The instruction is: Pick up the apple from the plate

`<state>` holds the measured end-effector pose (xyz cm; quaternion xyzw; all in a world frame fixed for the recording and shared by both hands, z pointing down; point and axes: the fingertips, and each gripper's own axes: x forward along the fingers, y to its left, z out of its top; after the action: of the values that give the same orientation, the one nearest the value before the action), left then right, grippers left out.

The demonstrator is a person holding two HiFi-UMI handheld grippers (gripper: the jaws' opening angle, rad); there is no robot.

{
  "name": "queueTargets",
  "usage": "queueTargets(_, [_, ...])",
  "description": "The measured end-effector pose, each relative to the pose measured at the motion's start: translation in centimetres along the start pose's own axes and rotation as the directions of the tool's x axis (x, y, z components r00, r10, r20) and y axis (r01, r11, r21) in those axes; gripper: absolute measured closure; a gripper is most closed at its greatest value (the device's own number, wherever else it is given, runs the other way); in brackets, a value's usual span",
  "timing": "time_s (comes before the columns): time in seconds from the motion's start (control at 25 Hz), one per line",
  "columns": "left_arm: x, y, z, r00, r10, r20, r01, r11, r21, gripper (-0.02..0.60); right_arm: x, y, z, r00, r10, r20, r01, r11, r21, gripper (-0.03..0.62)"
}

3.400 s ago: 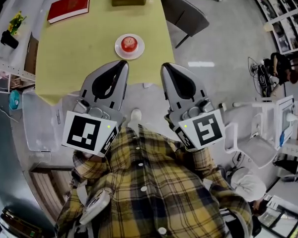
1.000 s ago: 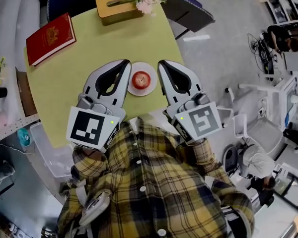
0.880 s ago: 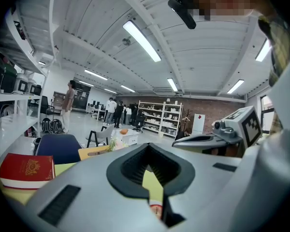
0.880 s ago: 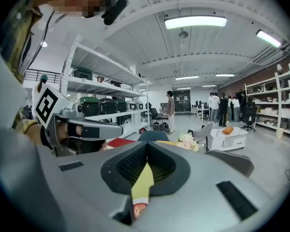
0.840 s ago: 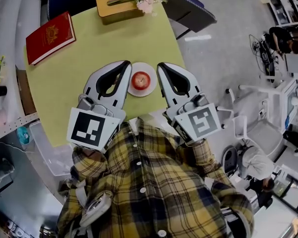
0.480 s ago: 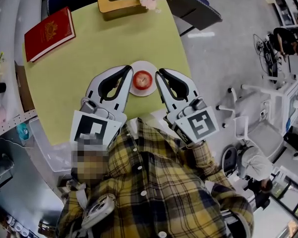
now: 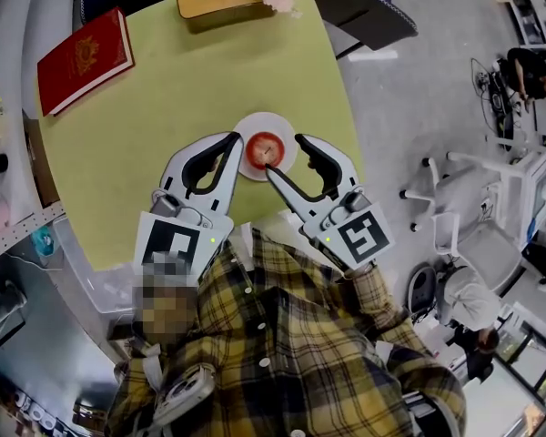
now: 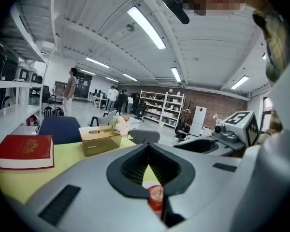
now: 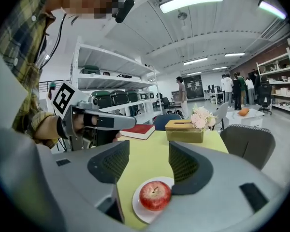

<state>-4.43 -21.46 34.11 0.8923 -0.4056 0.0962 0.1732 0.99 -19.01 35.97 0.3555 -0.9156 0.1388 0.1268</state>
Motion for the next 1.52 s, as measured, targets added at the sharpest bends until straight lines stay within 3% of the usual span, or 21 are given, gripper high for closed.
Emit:
queueTargets(0.64, [1.0,0.8,-2.9,0.999,-0.009,-0.038,0.008,0.999,-0.043,0.575,2.1,-0.2,-5.6,0.996,-0.003,-0.092,0.002,1.000,-0.013,0.229])
queueTargets(1.08, [1.6,1.8,-5.4,0.995,-0.005,-0.098,-0.002,0.997,-0.078,0.576,3.7,-1.1,-10.0,0.989,-0.027,-0.145,0.028,1.000,0.003,0.226])
queueTargets(1.28, [2.0,1.8,-6.3,0.997,-0.011,-0.078,0.003,0.995,-0.098,0.576,4.3,-1.5,-11.8,0.987,-0.043,-0.157,0.045,0.999,0.008,0.223])
queueTargets(1.52, [1.9,1.8,-7.6,0.994,-0.006,-0.110,-0.005,0.995,-0.098,0.577,4.3,-2.0,-13.2,0.987,-0.046,-0.155,0.050,0.999,0.019,0.209])
